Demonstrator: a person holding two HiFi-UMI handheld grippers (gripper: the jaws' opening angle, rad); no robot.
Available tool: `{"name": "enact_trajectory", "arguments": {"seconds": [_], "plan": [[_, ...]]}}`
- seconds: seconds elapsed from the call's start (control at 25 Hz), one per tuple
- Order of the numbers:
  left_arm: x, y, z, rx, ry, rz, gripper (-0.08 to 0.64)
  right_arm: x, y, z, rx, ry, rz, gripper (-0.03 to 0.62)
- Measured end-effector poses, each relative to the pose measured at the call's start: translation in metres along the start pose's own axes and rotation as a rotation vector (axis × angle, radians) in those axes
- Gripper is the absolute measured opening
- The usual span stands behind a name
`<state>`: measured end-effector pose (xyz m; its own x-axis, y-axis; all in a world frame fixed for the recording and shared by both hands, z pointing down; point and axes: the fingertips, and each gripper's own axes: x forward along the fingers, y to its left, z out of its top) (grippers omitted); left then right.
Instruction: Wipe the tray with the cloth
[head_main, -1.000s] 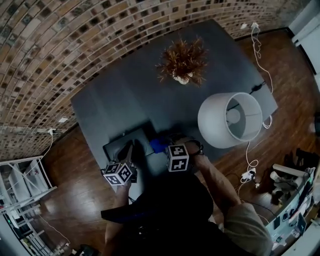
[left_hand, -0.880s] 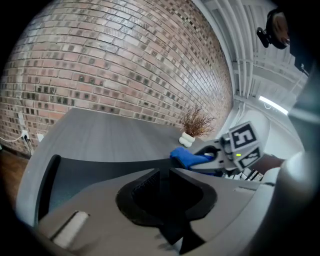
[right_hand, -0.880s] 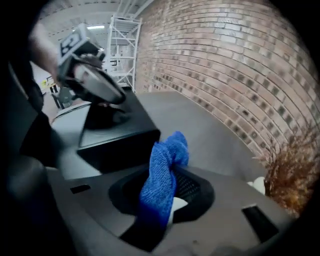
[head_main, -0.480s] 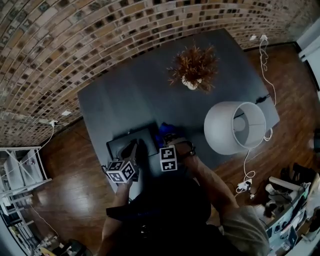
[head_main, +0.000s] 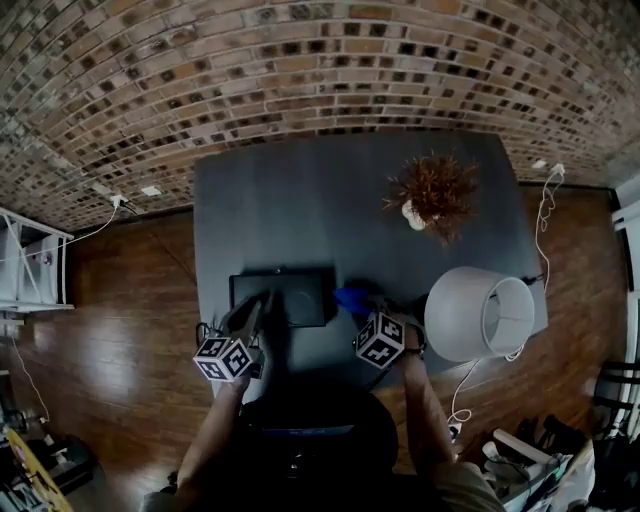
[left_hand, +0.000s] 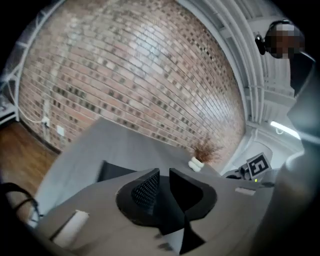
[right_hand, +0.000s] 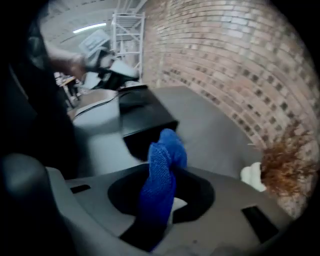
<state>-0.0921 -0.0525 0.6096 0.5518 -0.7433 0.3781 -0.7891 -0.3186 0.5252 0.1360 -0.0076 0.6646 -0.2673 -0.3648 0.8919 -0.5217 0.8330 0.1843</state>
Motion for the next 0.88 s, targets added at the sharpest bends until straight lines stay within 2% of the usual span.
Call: {"name": "enact_trajectory", "arguments": {"seconds": [0.08,0.16,0.2,0.32,0.36,0.44,0.56,0.64,0.76,0.88], "plan": [[-0.041,0.043,0.01,-0.081,-0.13,0.165,0.066,0.001,-0.052,0.028,0.025,-0.059,-0.123,0.112],[-0.073,0.081,0.001,-0.241,-0.208,0.296,0.066,0.019,-0.075,0.057,-0.029,-0.085,-0.145,0.112],[-0.081,0.092,-0.008,-0.327,-0.222,0.33,0.07,0.032,-0.078,0.069,-0.076,-0.075,-0.13,0.112],[-0.08,0.099,-0.035,-0.536,-0.232,0.333,0.092,0.074,-0.071,0.096,-0.275,0.003,-0.011,0.114],[-0.076,0.098,-0.04,-0.582,-0.239,0.323,0.092,0.082,-0.065,0.102,-0.339,0.025,0.038,0.1],[-0.068,0.096,-0.042,-0.625,-0.257,0.316,0.092,0.084,-0.055,0.109,-0.413,0.047,0.123,0.101],[-0.047,0.097,-0.023,-0.592,-0.266,0.297,0.101,0.073,-0.034,0.106,-0.431,0.064,0.248,0.101],[-0.023,0.101,-0.005,-0.516,-0.23,0.285,0.144,0.069,-0.014,0.103,-0.363,0.029,0.303,0.097],[0.026,0.117,0.024,-0.428,-0.166,0.233,0.152,0.061,0.002,0.093,-0.085,-0.04,0.281,0.097],[0.076,0.106,0.056,-0.279,-0.086,0.06,0.147,0.052,0.025,0.078,0.194,-0.088,0.306,0.097]]}}
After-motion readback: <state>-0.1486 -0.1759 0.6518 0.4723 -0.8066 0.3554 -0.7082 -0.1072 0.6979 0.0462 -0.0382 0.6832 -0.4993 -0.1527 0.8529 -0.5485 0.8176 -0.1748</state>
